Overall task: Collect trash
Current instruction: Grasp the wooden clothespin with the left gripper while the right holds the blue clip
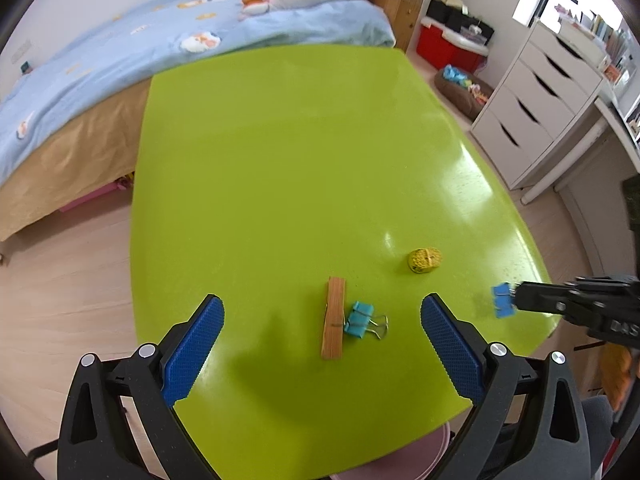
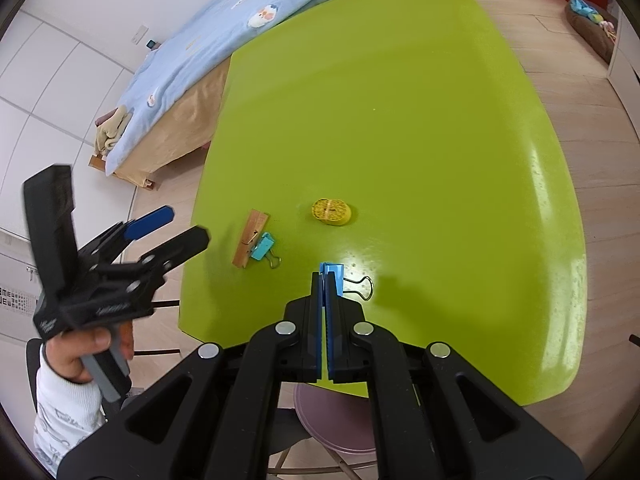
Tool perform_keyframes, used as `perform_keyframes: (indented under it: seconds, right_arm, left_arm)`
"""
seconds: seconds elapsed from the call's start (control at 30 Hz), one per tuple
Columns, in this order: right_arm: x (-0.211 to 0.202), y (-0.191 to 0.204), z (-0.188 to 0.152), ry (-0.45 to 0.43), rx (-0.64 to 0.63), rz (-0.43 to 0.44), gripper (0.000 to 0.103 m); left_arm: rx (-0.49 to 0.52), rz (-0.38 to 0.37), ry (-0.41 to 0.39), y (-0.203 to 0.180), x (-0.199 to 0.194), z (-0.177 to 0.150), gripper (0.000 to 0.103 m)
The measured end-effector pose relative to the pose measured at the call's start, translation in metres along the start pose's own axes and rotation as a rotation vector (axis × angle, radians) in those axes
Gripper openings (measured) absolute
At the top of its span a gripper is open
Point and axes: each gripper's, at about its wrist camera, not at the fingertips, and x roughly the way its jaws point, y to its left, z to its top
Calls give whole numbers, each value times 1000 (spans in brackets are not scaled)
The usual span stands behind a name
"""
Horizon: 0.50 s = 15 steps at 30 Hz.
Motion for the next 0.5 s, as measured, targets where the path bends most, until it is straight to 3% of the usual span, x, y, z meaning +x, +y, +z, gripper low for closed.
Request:
perform_keyframes:
  seconds: [0.07,0.23,0.43,0.5]
  right_arm:
    - [-2,-3,-2,-1,2,-2,1]
    - [-3,-7,-2,0,6,-5,1]
    - [2,-6,0,5,6,-9,1]
    - [2,-8,0,7,7,-8,1]
  left_arm:
    - [6,5,31,-2,9,3,80]
    - [10,5,80,-3,27,6,64]
    - [13,24,127,-1,44,5,32]
    - [3,12,130,0,46,4,30]
